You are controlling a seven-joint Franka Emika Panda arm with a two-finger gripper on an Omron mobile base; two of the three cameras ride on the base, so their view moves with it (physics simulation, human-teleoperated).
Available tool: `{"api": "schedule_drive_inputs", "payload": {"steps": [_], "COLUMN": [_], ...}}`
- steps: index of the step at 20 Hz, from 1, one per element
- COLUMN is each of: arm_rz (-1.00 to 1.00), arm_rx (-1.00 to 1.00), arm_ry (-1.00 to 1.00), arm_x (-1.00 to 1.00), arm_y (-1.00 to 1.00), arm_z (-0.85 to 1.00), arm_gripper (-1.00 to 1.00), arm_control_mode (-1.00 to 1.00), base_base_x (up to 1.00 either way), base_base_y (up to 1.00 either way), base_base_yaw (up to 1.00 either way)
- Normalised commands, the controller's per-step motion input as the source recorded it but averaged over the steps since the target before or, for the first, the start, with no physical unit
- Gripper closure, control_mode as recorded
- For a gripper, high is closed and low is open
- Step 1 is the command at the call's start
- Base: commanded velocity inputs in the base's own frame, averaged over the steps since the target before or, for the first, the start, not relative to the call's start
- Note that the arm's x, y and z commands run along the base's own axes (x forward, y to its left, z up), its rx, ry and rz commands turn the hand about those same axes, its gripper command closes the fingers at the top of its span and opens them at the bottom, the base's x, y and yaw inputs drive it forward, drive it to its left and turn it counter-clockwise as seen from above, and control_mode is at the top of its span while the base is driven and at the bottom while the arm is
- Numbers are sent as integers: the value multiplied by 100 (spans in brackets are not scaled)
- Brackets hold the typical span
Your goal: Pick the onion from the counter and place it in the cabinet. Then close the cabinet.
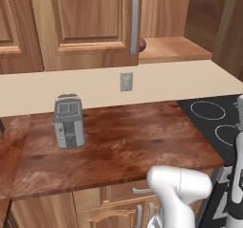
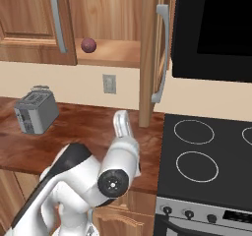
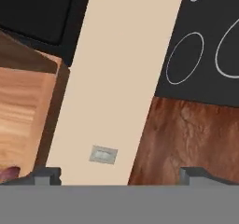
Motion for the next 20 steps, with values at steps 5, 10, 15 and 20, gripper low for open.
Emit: {"api": "schedule_drive_inputs", "payload": {"steps": [5,10,15,20], "arm_rz": [-20,0,0,0], "arm_rx": [56,35,33,19], "arm_ry": [-7,0,2,-6], "arm_x": [22,72,63,5], "arm_y": [-68,-52,-85,-75], "arm_z": [-80,-17,25,44], "arm_gripper": [-100,-100,-100,-100], "arm_control_mode": [-100,-100,-100,-100], "base_base_x": [0,0,0,0], "base_base_y": [0,0,0,0], "base_base_yaw": [0,0,0,0]}}
